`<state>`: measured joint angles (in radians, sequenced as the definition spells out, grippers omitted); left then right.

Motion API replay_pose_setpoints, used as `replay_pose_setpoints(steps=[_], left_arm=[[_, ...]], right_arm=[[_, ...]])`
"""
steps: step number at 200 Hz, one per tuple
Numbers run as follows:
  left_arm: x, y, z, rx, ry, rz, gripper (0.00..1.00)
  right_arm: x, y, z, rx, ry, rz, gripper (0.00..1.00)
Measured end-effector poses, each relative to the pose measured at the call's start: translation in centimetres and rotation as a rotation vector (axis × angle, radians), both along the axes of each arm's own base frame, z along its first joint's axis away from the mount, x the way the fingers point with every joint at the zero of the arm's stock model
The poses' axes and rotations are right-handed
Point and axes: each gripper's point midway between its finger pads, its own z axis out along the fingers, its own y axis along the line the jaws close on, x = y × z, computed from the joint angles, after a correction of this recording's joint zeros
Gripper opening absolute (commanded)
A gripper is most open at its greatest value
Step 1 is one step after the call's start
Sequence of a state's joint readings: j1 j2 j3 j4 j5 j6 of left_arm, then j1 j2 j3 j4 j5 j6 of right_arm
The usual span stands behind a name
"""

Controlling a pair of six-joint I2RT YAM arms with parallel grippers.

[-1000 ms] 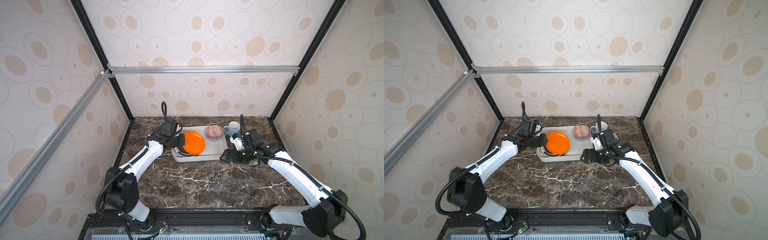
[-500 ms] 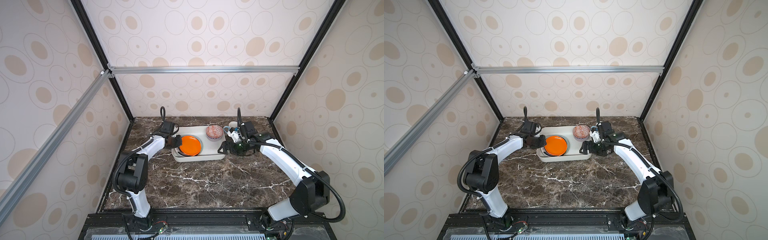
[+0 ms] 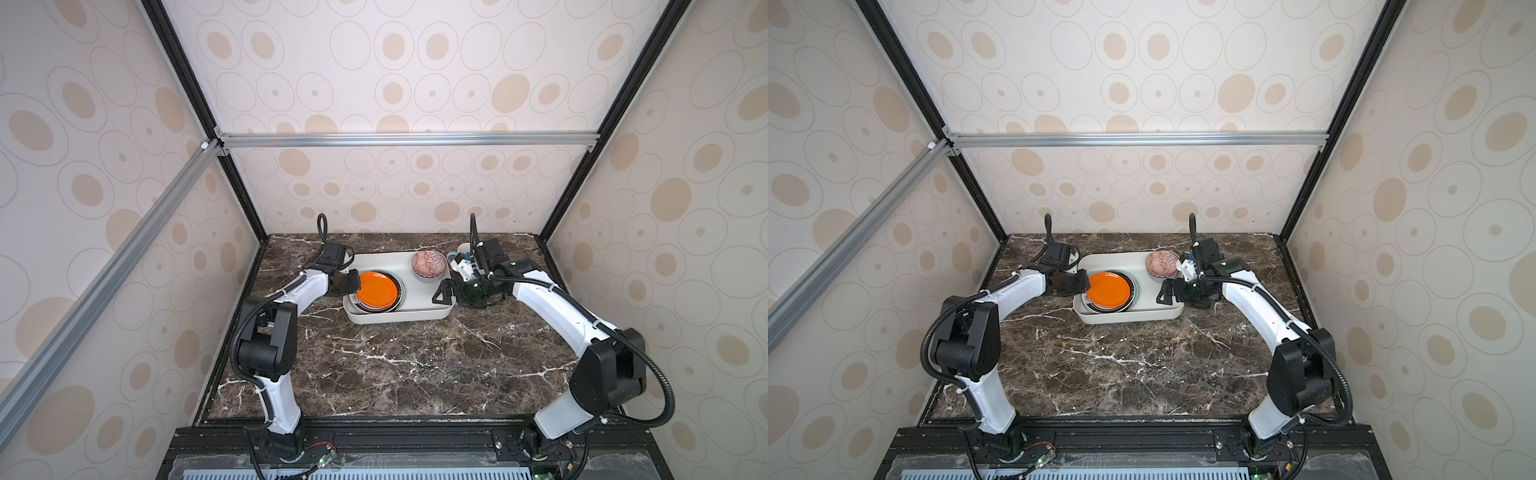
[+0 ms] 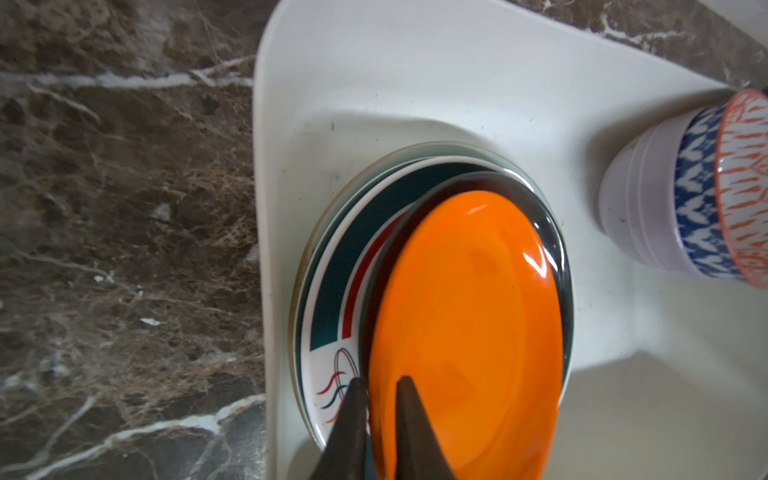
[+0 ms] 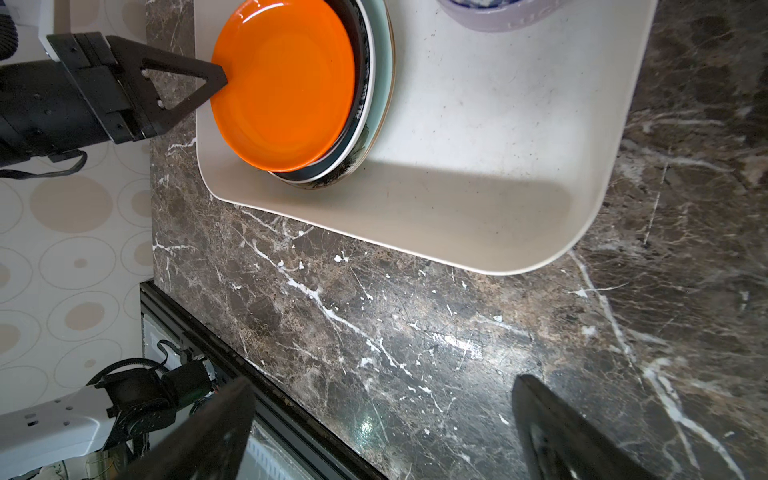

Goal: Place the mixed dishes into the plastic bin
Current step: 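Carry the orange plate onto the black plate in the bin and release with left gripper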

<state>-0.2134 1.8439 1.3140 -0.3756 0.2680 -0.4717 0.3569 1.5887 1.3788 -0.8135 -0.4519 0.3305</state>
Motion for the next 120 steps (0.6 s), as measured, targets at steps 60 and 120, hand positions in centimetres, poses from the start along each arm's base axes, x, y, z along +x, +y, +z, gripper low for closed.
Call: replay_pose_setpoints(steps=[60, 120], left_arm=[[0.1, 0.1, 0.0, 0.004, -0.006, -0.004, 0.35], [0.4, -0.1, 0.3, -0.004, -0.023, -0.007, 0.48]], right_arm=[[0.0, -0.1, -0.1, -0.008, 0.001, -0.003, 1.0], [0.4, -1.0, -0.5, -0.064, -0.016, -0.025, 1.0]])
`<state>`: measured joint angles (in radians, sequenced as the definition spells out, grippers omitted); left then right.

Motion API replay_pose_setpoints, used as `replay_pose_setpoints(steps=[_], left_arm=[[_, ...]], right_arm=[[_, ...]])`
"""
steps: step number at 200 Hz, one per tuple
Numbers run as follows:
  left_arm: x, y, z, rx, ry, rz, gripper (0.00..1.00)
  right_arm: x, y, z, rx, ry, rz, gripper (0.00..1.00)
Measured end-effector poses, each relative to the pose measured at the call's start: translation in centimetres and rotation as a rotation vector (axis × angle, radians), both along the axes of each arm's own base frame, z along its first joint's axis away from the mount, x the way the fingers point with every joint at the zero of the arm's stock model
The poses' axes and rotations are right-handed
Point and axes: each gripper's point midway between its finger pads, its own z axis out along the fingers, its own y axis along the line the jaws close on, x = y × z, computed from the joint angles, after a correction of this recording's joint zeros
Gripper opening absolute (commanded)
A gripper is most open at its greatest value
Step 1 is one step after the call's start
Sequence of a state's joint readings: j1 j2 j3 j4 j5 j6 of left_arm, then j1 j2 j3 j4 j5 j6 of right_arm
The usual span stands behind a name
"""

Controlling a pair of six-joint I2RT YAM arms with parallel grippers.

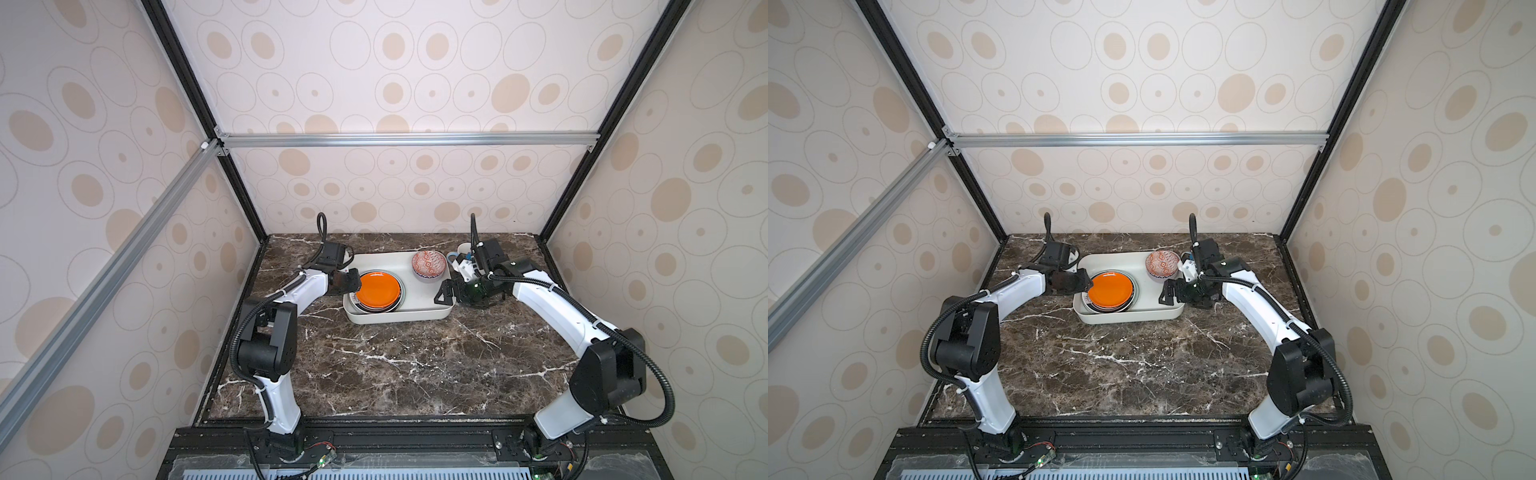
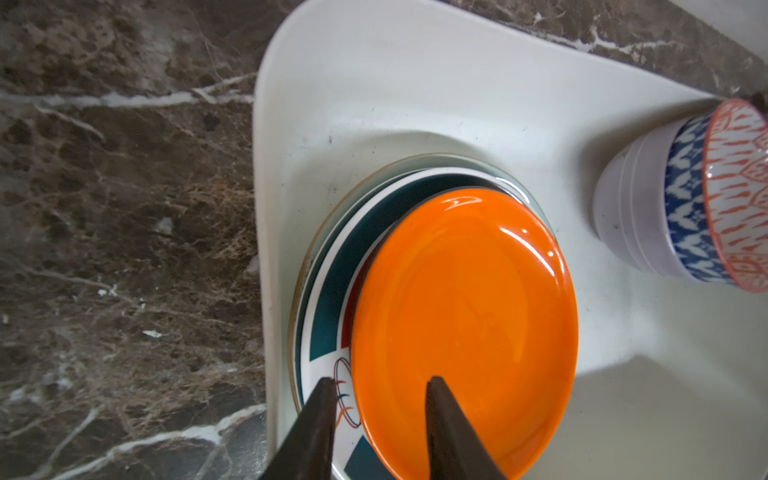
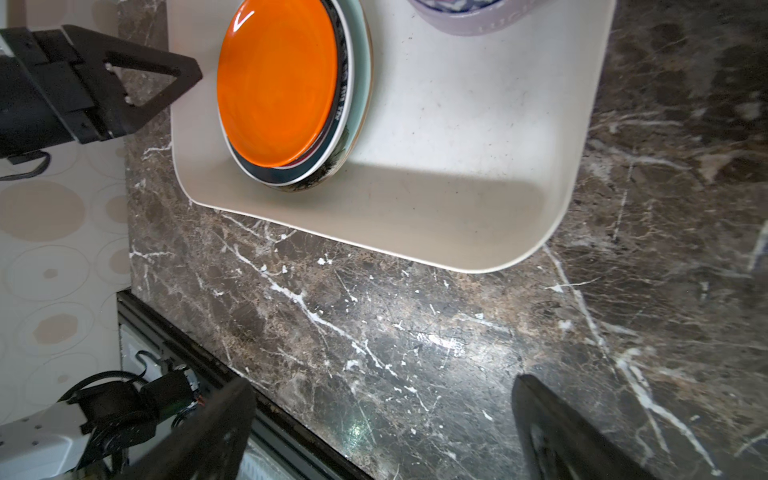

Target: Place the mixed dishes into the plastic bin

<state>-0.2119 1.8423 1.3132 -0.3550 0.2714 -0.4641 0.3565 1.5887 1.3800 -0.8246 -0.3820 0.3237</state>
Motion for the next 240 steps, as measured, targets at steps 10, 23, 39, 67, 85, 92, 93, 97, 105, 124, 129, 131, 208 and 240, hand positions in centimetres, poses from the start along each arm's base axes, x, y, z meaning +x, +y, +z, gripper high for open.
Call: replay_pose_setpoints(steps=[10, 23, 39, 67, 85, 92, 93, 97, 105, 124, 129, 131, 208, 240], left_arm=[[0.0, 0.0, 0.2, 0.0, -0.005, 0.001, 0.53], [-0.4, 0.2, 0.5, 0.002, -0.012, 0.004, 0.57], [-1.1, 0.5, 1.3, 0.005, -0.028, 0.007, 0.62], [-2.5, 1.4, 3.2, 0.025, -0.075, 0.023, 0.64], [-3.5, 1.9, 3.5, 0.038, -0.087, 0.035, 0.64], [-3.9, 2.1, 3.4, 0.044, -0.086, 0.039, 0.64], [-3.9, 2.2, 3.4, 0.045, -0.087, 0.039, 0.64], [-4.2, 2.3, 3.2, 0.047, -0.086, 0.041, 0.64], [-4.7, 2.5, 3.0, 0.052, -0.082, 0.044, 0.64], [-5.9, 2.9, 2.3, 0.06, -0.073, 0.051, 0.64], [-6.2, 3.0, 2.3, 0.06, -0.072, 0.053, 0.64], [-6.3, 3.0, 2.2, 0.06, -0.071, 0.054, 0.64], [-7.8, 3.4, 2.4, 0.048, -0.104, 0.067, 0.64], [-7.9, 3.3, 2.3, 0.044, -0.105, 0.064, 0.64]], right_arm=[[0.2, -0.4, -0.2, -0.027, -0.008, -0.013, 1.0], [0.6, -1.0, -0.7, -0.059, -0.013, -0.03, 1.0], [1.2, -1.6, -1.8, -0.102, -0.004, -0.045, 1.0], [2.2, -2.1, -4.7, -0.166, 0.042, -0.057, 0.88], [2.5, -2.3, -6.1, -0.185, 0.072, -0.072, 0.67], [2.7, -2.3, -6.4, -0.188, 0.076, -0.074, 0.61], [2.7, -2.3, -6.4, -0.188, 0.075, -0.071, 0.59], [2.8, -2.2, -6.5, -0.188, 0.078, -0.075, 0.56], [3.1, -2.1, -6.4, -0.186, 0.073, -0.077, 0.52], [4.3, -1.6, -5.4, -0.164, 0.042, -0.081, 0.41], [4.7, -1.4, -5.0, -0.158, 0.03, -0.076, 0.39], [4.9, -1.3, -4.9, -0.154, 0.027, -0.083, 0.38], [10.8, 0.9, -5.4, -0.271, -0.051, -0.062, 0.33], [11.1, 1.7, -7.2, -0.342, -0.027, -0.038, 0.33]])
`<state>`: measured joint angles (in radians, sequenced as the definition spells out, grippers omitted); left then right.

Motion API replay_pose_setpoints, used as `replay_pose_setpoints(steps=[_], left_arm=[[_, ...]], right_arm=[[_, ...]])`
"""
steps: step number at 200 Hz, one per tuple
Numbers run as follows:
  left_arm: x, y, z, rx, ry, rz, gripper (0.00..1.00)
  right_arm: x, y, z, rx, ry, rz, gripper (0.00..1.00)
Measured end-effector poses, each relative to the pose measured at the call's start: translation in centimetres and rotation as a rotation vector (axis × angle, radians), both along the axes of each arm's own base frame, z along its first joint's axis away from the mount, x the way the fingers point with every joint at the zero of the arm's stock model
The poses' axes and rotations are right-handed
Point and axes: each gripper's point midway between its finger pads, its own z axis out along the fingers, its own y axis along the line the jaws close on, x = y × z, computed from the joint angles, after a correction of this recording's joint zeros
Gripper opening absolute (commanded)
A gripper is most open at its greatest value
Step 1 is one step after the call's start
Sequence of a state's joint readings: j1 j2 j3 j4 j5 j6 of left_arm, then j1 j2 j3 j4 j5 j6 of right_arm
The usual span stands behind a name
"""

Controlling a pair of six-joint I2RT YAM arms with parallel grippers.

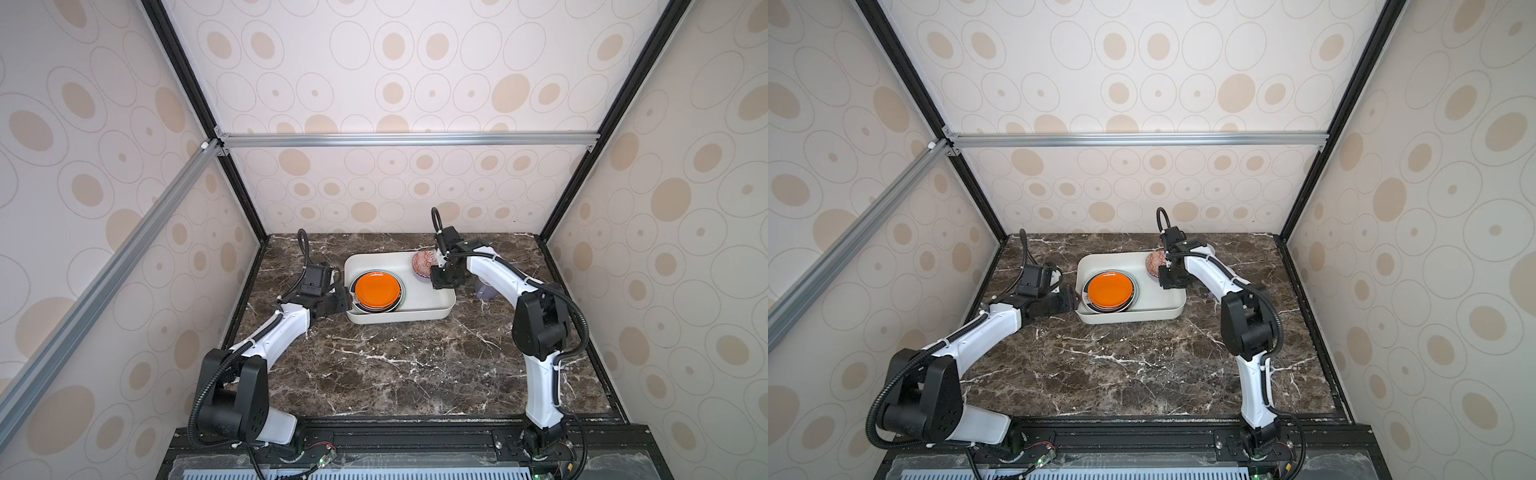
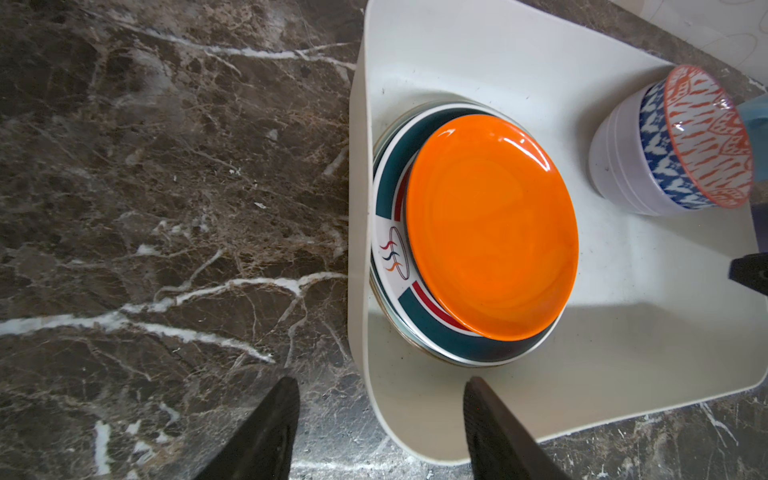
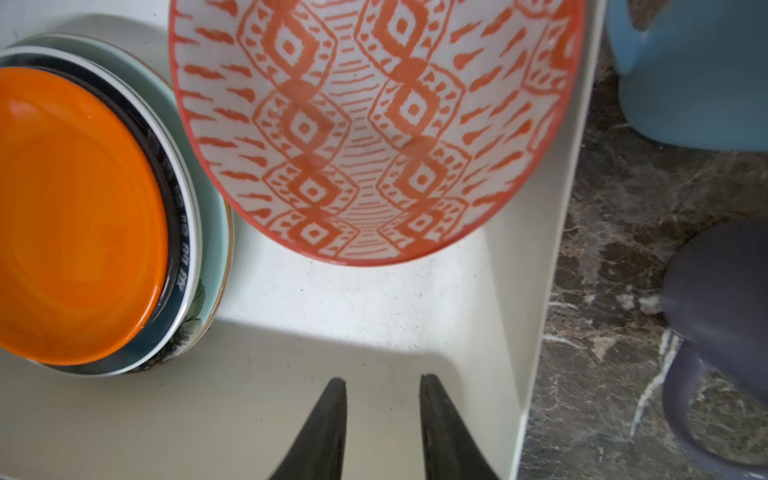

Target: Place the mixed dishes into the plastic bin

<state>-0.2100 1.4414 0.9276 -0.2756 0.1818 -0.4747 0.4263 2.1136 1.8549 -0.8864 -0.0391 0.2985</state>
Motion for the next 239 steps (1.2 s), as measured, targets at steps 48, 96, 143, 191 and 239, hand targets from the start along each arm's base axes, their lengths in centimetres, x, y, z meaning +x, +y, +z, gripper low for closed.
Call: replay_pose_setpoints(steps=[48, 96, 143, 191, 239], left_arm=[[0.1, -0.2, 0.1, -0.011, -0.004, -0.008, 0.63], [0.0, -0.3, 0.0, -0.012, -0.001, -0.01, 0.62], [0.0, -0.2, -0.6, -0.007, 0.016, -0.009, 0.62], [0.0, -0.2, -1.2, -0.003, 0.032, -0.008, 0.61], [0.0, -0.2, -1.6, 0.0, 0.042, -0.007, 0.61]], right_arm=[[1.8, 0.1, -1.1, -0.06, -0.001, 0.005, 0.33], [3.4, -0.6, -2.8, -0.149, 0.0, 0.012, 0.33], [3.5, -0.9, -4.1, -0.204, 0.034, 0.047, 0.34], [3.7, 0.0, -4.5, -0.223, 0.046, 0.101, 0.35], [4.1, 1.0, -5.1, -0.207, 0.05, 0.121, 0.4]])
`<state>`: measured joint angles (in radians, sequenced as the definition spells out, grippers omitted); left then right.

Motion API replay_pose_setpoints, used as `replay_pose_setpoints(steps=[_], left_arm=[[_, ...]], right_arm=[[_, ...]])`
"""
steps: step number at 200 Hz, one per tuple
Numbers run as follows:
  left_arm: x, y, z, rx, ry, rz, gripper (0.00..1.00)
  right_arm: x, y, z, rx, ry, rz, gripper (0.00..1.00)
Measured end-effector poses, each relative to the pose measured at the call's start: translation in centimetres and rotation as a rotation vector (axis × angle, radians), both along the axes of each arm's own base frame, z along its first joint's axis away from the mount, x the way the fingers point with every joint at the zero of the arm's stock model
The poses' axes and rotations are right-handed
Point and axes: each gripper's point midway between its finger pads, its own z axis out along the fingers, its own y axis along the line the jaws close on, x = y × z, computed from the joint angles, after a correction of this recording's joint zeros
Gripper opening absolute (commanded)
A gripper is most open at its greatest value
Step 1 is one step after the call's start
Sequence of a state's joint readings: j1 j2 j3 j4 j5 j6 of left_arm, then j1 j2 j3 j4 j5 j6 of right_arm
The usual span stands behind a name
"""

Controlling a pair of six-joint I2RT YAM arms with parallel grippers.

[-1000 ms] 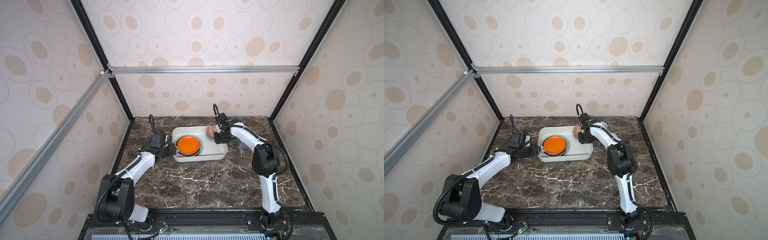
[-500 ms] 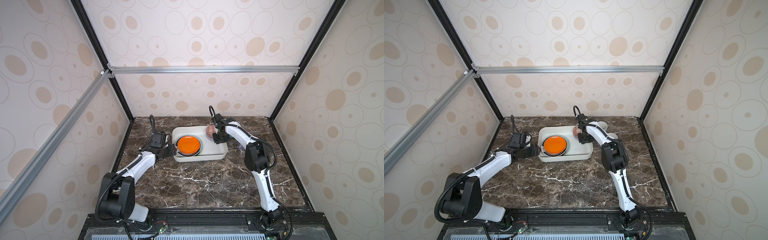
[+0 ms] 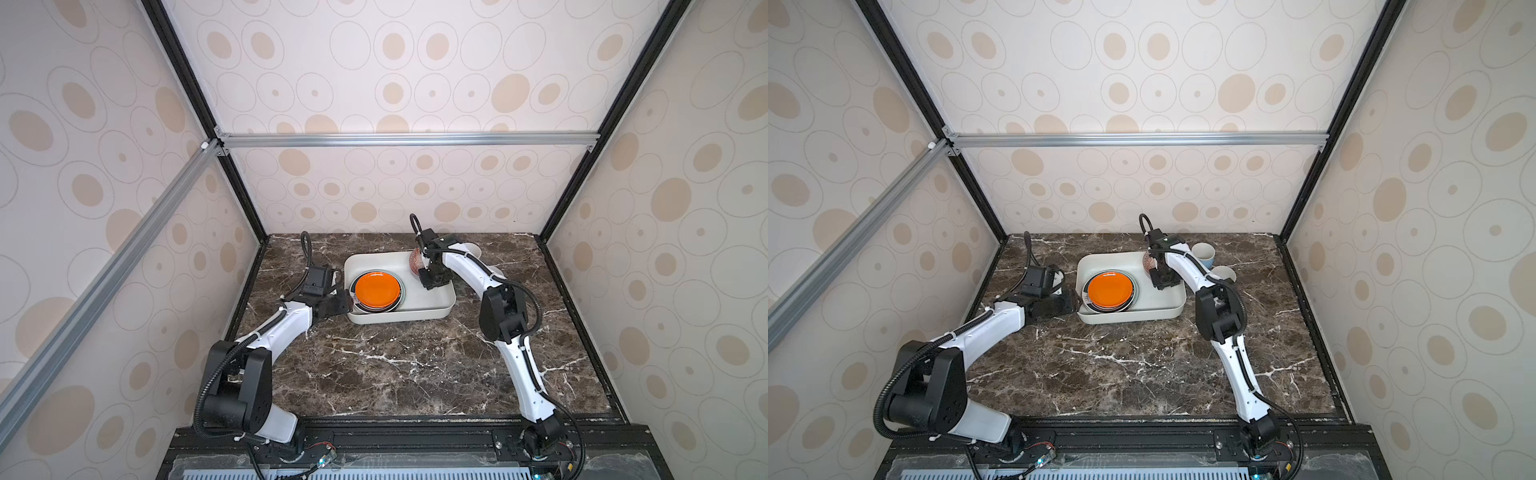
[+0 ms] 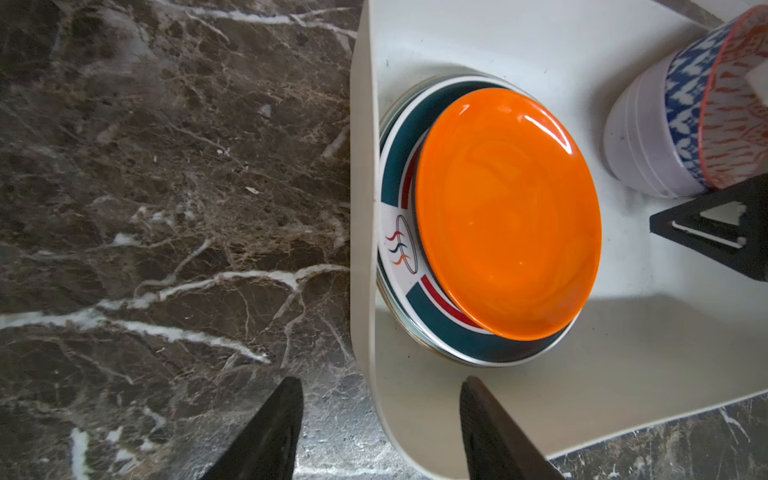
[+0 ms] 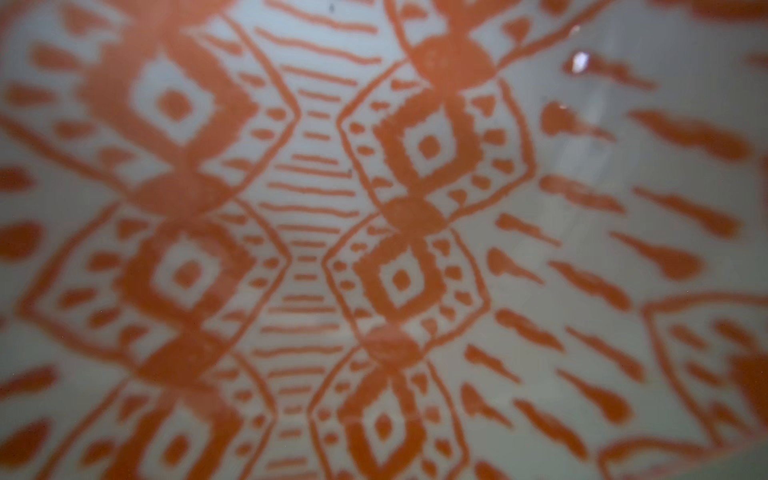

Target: Place the mixed dishes into the plastic bin

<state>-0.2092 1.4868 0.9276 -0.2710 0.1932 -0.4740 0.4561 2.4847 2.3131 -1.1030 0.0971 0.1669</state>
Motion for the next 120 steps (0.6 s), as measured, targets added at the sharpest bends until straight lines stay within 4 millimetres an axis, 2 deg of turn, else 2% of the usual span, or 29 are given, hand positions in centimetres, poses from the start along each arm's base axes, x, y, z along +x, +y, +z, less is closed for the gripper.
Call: replay_pose_setpoints(steps=[26, 46, 97, 120], left_arm=[[0.0, 0.0, 0.0, 0.0, 0.0, 0.0, 0.62], [0.0, -0.1, 0.0, -0.004, 0.0, -0.003, 0.61], [-0.2, -0.5, 0.2, -0.027, -0.001, -0.019, 0.62], [-0.5, -0.6, 0.9, -0.036, -0.018, -0.024, 0.62]], right_arm=[[0.0, 0.0, 0.4, 0.006, -0.012, -0.001, 0.44], [-1.1, -0.4, 1.6, 0.013, -0.013, -0.005, 0.46], [-3.3, -1.0, 8.7, 0.089, -0.108, -0.017, 0.49], [-4.2, -1.6, 10.4, 0.096, -0.137, -0.028, 0.52]])
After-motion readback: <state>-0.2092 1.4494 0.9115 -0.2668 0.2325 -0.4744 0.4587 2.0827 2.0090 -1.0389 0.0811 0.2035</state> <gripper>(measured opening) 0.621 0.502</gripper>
